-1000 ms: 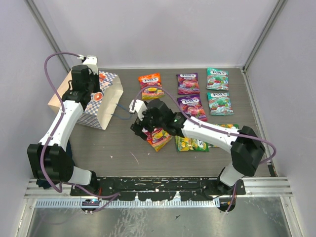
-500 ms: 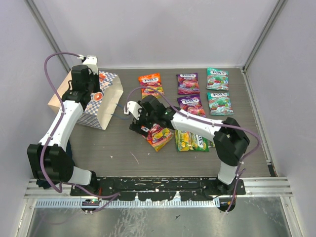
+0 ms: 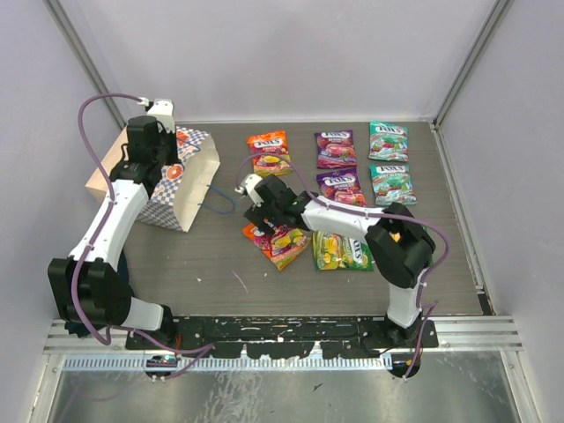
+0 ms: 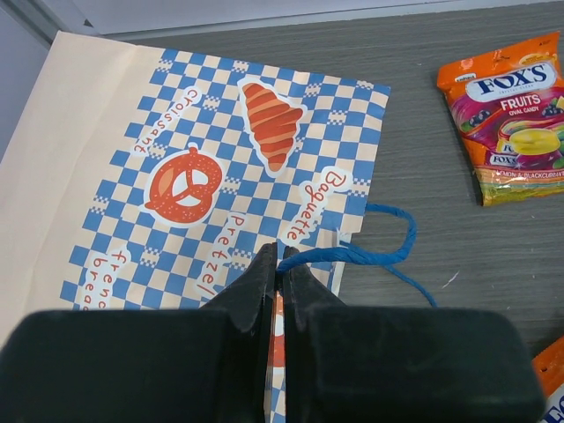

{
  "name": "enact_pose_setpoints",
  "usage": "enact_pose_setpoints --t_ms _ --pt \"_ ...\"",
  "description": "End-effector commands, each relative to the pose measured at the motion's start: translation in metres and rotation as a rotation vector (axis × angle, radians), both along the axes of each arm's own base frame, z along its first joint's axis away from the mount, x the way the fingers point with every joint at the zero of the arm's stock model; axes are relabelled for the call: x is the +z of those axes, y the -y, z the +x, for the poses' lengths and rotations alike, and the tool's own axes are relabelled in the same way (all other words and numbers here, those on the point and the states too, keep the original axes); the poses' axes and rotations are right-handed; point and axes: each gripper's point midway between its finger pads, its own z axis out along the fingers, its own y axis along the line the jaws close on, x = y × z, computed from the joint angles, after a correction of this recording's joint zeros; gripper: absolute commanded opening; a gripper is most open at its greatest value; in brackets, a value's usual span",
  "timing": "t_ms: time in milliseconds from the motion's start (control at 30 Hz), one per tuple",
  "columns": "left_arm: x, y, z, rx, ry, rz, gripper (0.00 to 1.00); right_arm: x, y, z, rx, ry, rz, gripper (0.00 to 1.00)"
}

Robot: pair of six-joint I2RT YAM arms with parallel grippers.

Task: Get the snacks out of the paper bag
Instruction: Adjust the snack at the center of the board.

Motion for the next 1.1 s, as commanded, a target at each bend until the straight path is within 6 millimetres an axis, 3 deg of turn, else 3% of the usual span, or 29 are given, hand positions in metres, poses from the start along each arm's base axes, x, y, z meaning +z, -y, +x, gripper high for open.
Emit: enact_pose_setpoints --t_ms 0,200,367,667,933,1067 --pt "0.040 -0.001 0.000 0.004 0.101 -0.015 0.03 0.041 0.008 -0.002 -0.121 0.050 0.165 0.87" --pt "0.038 0.000 0.002 0.000 0.096 -0.019 0.03 0.038 0.013 -0.023 -0.133 -0.003 0.255 0.69" --pt "0.039 0.000 0.002 -0.001 0.096 -0.020 0.03 0.036 0.013 -0.028 -0.138 -0.022 0.267 0.66" --pt "0.039 0.000 0.002 -0.003 0.097 -0.022 0.03 0.024 -0.002 -0.020 -0.175 -0.046 0.317 0.55" --pt "0.038 0.001 0.003 -0.003 0.095 -0.023 0.03 0.034 -0.019 -0.010 -0.187 -0.043 0.379 0.50" --pt "0.037 0.001 0.002 -0.003 0.093 -0.023 0.02 0.022 -0.025 -0.008 -0.189 -0.062 0.381 0.48"
